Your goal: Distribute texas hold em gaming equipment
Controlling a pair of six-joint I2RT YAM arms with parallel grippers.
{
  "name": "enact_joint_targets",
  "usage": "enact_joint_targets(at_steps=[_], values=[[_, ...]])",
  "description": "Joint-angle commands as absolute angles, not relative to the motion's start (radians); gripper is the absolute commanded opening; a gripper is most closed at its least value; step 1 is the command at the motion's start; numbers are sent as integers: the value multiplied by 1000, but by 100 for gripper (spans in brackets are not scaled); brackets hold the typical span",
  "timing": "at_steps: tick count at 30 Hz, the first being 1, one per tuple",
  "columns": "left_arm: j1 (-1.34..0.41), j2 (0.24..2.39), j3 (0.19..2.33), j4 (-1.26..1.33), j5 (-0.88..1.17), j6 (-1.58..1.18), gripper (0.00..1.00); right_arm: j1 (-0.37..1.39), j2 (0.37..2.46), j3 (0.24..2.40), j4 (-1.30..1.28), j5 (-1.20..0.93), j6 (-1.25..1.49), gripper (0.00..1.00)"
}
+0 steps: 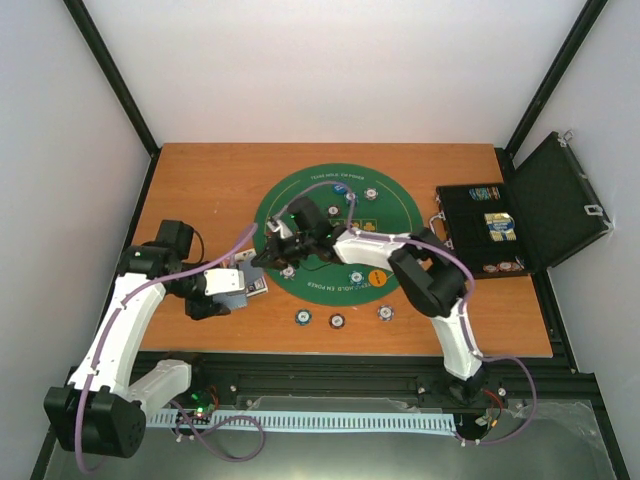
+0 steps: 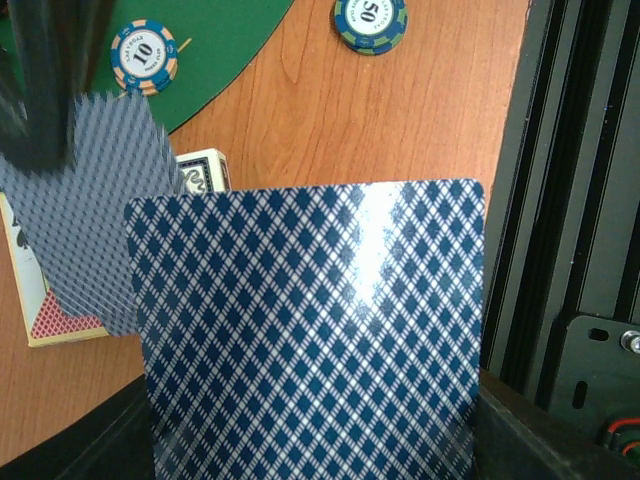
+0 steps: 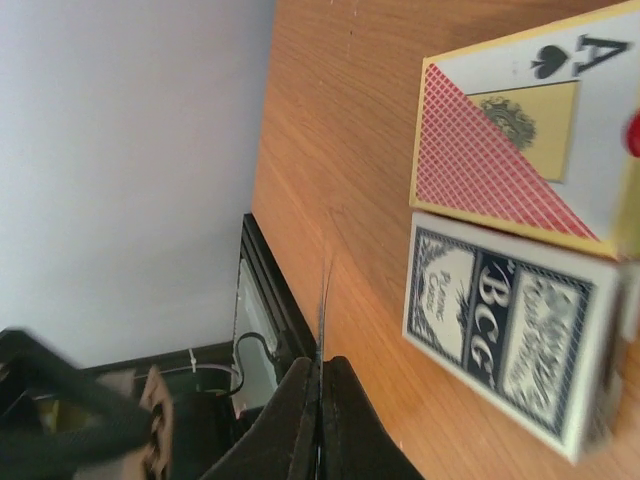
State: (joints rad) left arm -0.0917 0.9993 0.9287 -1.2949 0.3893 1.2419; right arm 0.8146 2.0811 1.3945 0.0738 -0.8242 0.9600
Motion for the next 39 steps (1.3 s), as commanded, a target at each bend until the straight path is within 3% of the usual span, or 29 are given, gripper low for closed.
enact_joint_targets(at_steps=[1, 3, 7, 10, 15, 27, 31, 39], values=[[-95, 981, 969, -1333, 411, 1234, 1, 873, 2194, 1534, 97, -809, 1007, 3], [-95, 977, 967, -1335, 410, 1233, 1, 899, 2237, 1584, 69, -803, 1001, 4], [-95, 973, 963, -1334, 406, 1235, 1, 900, 2238, 1582, 9, -757, 966, 17], [-95, 974, 959, -1334, 404, 1235, 1, 890, 2214, 1574, -68, -728, 918, 35], [-95, 974, 956, -1328, 397, 1231, 1, 879, 2125, 1522, -157, -657, 844, 39], [-96, 991, 957, -1311, 411, 1223, 1, 893, 1715, 1007, 285, -695, 1049, 72], [-95, 989, 955, -1305, 414, 1220, 1, 941, 1702, 1013, 313, -690, 1065, 77], [-96, 985, 958, -1313, 412, 1220, 1, 1004, 1787, 1113, 323, -712, 1073, 78]])
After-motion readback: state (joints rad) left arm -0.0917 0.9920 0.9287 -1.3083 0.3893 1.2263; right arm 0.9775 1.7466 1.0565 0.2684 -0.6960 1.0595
